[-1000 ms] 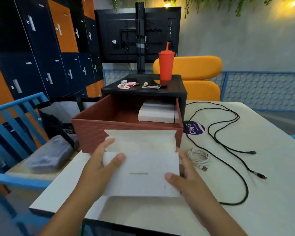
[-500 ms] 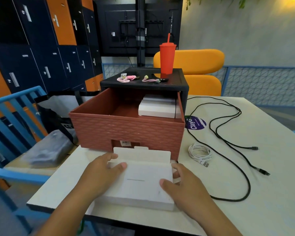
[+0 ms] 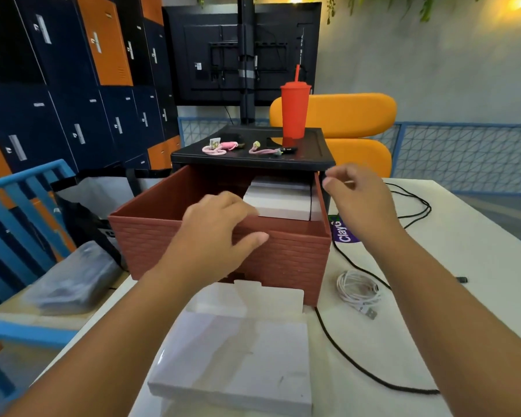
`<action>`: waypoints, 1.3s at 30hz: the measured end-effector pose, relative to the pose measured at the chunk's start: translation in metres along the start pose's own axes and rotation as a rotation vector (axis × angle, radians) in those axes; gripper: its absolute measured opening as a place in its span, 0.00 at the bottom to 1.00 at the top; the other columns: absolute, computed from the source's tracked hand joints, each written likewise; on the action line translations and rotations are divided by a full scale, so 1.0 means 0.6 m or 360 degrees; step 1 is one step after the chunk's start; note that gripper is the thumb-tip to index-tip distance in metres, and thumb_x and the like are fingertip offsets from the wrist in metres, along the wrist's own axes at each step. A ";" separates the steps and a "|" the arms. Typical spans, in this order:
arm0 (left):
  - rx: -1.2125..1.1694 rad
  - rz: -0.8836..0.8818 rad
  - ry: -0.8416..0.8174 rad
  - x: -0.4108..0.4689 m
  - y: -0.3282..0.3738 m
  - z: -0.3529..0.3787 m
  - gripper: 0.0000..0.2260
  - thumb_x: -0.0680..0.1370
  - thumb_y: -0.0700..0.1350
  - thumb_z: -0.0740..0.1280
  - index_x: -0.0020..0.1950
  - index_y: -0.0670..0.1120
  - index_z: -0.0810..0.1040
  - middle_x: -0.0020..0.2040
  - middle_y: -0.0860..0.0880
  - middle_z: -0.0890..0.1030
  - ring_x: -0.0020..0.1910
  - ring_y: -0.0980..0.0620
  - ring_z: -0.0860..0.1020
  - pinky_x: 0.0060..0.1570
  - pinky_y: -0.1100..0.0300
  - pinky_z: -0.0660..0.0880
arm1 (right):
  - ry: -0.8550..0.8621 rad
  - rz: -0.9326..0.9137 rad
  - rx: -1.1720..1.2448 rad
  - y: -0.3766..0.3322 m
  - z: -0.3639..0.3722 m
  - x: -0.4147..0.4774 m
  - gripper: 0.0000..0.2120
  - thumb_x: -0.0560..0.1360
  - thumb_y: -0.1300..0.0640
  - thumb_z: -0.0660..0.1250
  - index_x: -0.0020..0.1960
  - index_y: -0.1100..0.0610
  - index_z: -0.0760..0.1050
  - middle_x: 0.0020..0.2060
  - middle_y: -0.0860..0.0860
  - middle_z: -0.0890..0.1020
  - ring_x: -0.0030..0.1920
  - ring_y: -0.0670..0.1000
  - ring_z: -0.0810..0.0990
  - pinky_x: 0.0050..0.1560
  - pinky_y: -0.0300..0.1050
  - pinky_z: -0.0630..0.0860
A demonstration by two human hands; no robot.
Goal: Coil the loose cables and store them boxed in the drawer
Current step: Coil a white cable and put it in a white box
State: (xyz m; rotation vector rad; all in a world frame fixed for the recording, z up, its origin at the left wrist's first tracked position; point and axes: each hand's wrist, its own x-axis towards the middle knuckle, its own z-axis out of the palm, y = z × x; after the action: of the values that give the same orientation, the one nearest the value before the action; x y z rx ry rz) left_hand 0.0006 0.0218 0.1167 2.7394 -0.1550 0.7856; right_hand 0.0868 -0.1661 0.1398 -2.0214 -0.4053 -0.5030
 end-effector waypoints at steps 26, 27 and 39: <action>0.0079 0.0215 -0.0263 0.098 -0.017 0.058 0.12 0.78 0.55 0.60 0.50 0.50 0.79 0.45 0.53 0.81 0.47 0.52 0.75 0.48 0.58 0.66 | -0.0511 0.0030 -0.0820 0.095 0.098 0.227 0.20 0.81 0.55 0.53 0.72 0.58 0.63 0.72 0.55 0.64 0.71 0.57 0.63 0.68 0.47 0.61; 0.0100 0.0213 -0.0279 0.109 -0.019 0.063 0.12 0.79 0.55 0.60 0.50 0.49 0.79 0.46 0.53 0.81 0.47 0.52 0.74 0.48 0.58 0.64 | -0.0513 0.0031 -0.0815 0.098 0.098 0.226 0.20 0.81 0.56 0.53 0.72 0.58 0.63 0.72 0.55 0.64 0.71 0.57 0.63 0.68 0.47 0.62; 0.0444 -0.0169 -0.0171 0.184 -0.025 0.138 0.17 0.82 0.49 0.53 0.71 0.54 0.65 0.62 0.50 0.75 0.64 0.47 0.68 0.67 0.50 0.57 | -0.0455 0.0064 -0.0725 0.105 0.098 0.225 0.24 0.77 0.65 0.55 0.72 0.56 0.63 0.72 0.53 0.64 0.70 0.57 0.65 0.67 0.48 0.65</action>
State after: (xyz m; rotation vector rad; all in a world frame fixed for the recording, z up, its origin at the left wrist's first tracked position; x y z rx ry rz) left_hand 0.1384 0.0087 0.1050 3.0236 0.0846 0.6758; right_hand 0.2438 -0.1337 0.1355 -2.5513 -0.4502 -0.2968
